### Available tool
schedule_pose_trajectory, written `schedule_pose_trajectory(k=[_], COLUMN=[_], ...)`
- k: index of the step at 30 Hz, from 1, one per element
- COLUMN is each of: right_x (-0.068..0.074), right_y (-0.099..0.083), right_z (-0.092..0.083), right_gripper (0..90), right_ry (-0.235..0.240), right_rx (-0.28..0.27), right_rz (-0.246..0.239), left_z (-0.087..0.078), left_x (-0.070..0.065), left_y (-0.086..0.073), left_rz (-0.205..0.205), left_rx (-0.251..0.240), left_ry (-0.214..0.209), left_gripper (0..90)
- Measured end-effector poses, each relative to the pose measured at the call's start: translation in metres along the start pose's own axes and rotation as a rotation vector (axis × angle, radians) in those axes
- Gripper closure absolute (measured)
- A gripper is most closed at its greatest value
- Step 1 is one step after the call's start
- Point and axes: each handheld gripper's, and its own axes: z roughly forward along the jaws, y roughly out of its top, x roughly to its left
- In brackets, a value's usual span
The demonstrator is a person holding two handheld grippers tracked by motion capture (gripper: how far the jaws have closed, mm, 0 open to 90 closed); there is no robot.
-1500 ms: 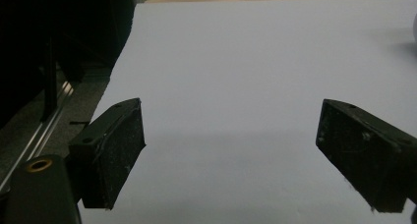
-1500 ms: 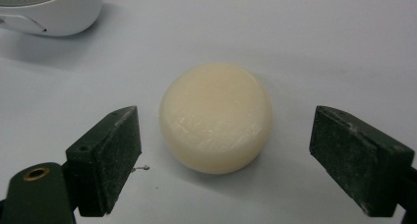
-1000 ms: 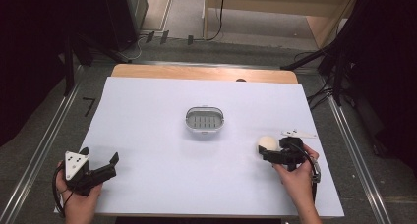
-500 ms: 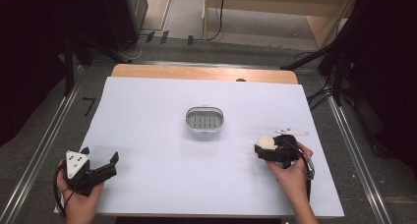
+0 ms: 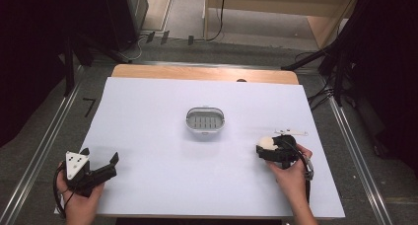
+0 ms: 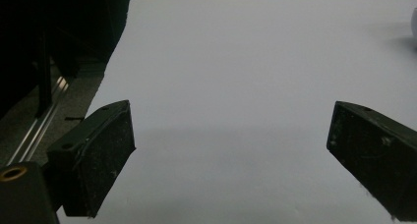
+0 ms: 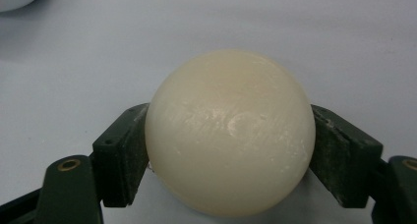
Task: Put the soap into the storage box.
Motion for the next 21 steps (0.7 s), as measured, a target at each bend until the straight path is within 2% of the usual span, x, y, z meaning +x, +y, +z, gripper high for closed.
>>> schedule_pose_trajectory(k=[8, 14, 21], right_x=[0.001, 0.007, 0.013], right_y=[0.000, -0.001, 0.002], right_z=[0.000, -0.002, -0.006], right_gripper=[24.4, 24.5, 24.6], right_ry=[-0.006, -0.037, -0.012], right_rx=[0.006, 0.007, 0.001], right_rz=[-0.004, -0.042, -0.065], left_z=[0.000, 0.000, 0.000], left_x=[0.000, 0.000, 0.000], left_y=[0.000, 0.000, 0.000], left_rz=[0.005, -0.001, 0.003], left_rx=[0.000, -0.001, -0.002], left_ry=[-0.001, -0.003, 0.006], left_gripper=[4.7, 4.7, 6.9])
